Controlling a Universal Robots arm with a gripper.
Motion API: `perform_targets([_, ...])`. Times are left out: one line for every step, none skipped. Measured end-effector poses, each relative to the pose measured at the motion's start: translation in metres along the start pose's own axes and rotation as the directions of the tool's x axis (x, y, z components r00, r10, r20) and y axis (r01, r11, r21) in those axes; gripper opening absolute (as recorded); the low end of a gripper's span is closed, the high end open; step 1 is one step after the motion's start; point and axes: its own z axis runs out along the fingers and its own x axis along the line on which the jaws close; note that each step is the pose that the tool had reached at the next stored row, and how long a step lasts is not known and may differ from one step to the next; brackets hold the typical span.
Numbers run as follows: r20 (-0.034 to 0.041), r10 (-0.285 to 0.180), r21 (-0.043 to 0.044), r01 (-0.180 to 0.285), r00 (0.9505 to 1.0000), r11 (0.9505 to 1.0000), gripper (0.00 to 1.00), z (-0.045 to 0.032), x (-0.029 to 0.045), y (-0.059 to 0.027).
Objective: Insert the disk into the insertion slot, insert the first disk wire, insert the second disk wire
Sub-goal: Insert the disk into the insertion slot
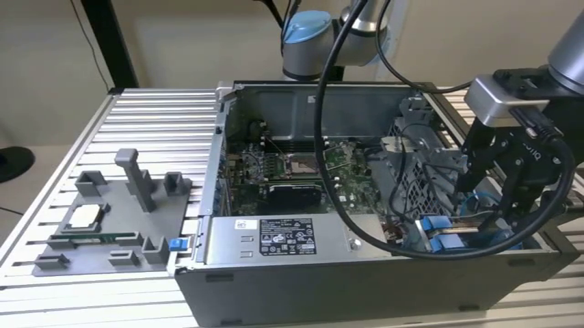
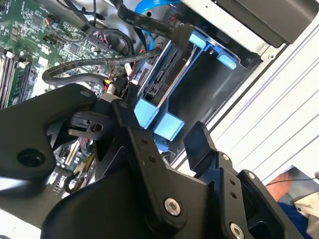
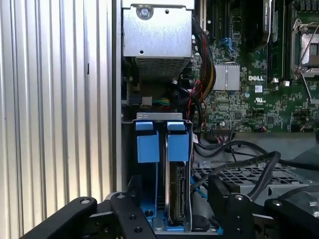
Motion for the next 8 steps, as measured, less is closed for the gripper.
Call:
perform_targets([-0.0001,0.000,0.0000,0.000,1.0000,1.0000,1.00,-0.0010,-0.0001,0.0000])
perform_targets([-0.0001,0.000,0.0000,0.000,1.0000,1.0000,1.00,-0.0022,-0.0002,0.0001])
perform_targets([0.0000,0.000,0.0000,0.000,1.0000,1.0000,1.00,-0.0037,-0.0003,0.0002])
perform_targets([0.0000,0.000,0.0000,0.000,1.0000,1.0000,1.00,-0.0053,-0.0004,0.0002])
perform_targets([0.0001,0.000,0.0000,0.000,1.0000,1.0000,1.00,-0.0069,-0.0004,0.0003])
perform_targets([0.0000,0.000,0.0000,0.000,1.0000,1.0000,1.00,-0.0086,-0.0005,0.0004])
perform_targets([0.0000,0.000,0.0000,0.000,1.0000,1.0000,1.00,-0.0099,-0.0006,0.0004])
perform_targets([0.0000,0.000,0.0000,0.000,1.0000,1.0000,1.00,-0.0107,-0.0006,0.0004])
